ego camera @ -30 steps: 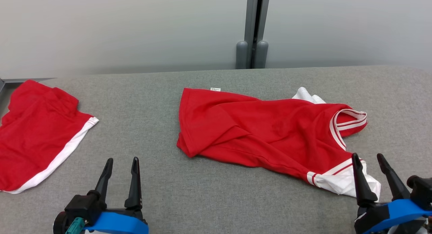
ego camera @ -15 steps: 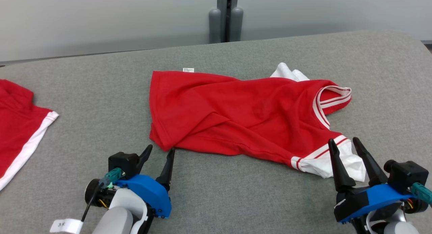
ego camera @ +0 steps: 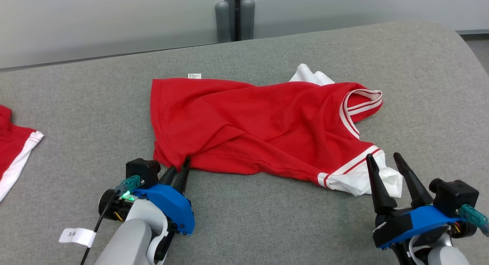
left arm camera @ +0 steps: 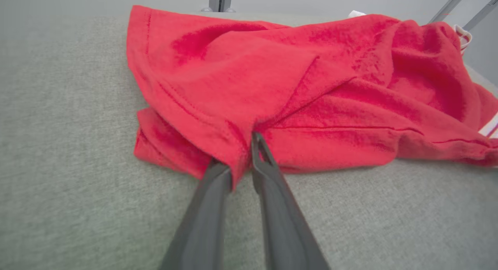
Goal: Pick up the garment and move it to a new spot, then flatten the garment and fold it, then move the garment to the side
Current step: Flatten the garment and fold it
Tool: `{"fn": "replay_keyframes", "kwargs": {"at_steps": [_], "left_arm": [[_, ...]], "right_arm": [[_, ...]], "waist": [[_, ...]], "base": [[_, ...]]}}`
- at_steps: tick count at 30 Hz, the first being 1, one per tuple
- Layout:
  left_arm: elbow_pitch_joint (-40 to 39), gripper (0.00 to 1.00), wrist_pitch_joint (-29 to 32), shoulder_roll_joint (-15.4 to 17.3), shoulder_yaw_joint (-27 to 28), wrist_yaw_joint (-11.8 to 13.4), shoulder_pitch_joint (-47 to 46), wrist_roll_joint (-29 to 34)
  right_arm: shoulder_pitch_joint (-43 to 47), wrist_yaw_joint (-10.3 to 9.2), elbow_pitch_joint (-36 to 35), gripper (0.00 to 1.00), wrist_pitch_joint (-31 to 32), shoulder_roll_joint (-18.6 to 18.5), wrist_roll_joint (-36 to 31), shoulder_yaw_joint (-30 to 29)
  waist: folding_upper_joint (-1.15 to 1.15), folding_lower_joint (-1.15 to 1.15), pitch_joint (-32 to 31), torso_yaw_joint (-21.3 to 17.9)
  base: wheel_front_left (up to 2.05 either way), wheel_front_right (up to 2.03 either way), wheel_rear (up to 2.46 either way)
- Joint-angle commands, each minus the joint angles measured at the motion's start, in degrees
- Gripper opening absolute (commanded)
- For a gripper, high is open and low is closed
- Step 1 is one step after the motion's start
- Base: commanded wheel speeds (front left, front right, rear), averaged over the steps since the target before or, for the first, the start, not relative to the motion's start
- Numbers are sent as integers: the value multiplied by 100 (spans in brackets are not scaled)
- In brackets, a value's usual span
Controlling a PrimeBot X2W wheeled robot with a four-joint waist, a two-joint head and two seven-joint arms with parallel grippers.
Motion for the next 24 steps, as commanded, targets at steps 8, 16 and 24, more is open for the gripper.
{"fn": "replay_keyframes", "kwargs": {"at_steps": [8, 16, 24], "left_arm": [[-420, 0, -294, 106, -318, -11, 38, -641], [-2168, 0, 83, 411, -366, 18, 838, -1401], [-4297, 0, 947, 585, -297, 548, 1583, -1890]], "right_arm": [[-28, 1, -22, 100, -16, 12, -8, -23], [115, 1, -133, 100, 72, -9, -59, -131], [151, 1, -217, 100, 131, -9, -53, -91]], "waist": [[0, 0, -107, 253], [0, 0, -288, 688], [0, 0, -368, 802]], "base": [[0, 0, 0], [0, 0, 0], [0, 0, 0]]}}
